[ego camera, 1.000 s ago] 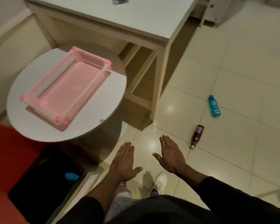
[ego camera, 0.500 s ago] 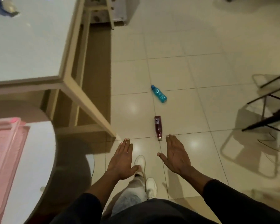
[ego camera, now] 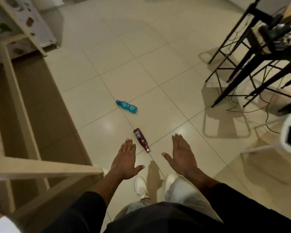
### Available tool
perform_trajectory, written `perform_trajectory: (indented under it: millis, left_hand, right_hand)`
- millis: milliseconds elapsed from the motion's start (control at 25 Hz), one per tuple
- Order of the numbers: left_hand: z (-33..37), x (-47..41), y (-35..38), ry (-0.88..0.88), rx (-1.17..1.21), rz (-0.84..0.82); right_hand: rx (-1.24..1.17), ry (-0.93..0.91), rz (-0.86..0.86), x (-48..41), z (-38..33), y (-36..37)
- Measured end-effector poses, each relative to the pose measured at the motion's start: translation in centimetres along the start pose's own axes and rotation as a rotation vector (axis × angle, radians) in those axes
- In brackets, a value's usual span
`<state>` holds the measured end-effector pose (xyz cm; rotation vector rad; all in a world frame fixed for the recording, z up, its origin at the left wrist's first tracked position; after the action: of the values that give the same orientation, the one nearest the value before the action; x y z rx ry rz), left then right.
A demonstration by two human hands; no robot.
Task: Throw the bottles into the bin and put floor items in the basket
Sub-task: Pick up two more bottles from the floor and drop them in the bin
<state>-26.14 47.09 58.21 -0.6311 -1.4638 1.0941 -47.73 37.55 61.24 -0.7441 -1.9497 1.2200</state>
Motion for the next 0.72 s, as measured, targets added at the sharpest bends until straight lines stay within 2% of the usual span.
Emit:
perform_trajectory:
  millis: [200, 320, 480, 720]
  left_hand:
    - [3.6, -4.4, -1.2, 0.040, -0.004, -0.010]
    - [5.3, -7.5, -1.4, -0.009, -0.003, -0.041]
    - [7.5, -11.7, -3.1, -0.147, 0.035, -0.046]
    - [13.7, -18.3, -8.8, -0.270, 0.198, 0.069]
  right_hand:
    - [-0.027, 0.049, -0.005, -1.5, 3.8, -0.7]
    - [-0.041, 0.024, -0.002, -4.1, 6.9, -2.2]
    - [-0.017, -0.089, -0.045, -9.1, 11.4, -5.0]
    - [0.056, -0.275, -0.112, -19.4, 17.4, -10.0]
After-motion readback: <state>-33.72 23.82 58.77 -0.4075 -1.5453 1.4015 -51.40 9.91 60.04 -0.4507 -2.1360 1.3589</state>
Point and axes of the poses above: each hand's wrist, its own x-axis away from the middle knuckle, its own y-axis out of the palm, z = x × y, the point moved 9 cm from there along -x, towards the middle knuckle, and after that the axes turned 11 degrees about -y, right-handed, at the moved point
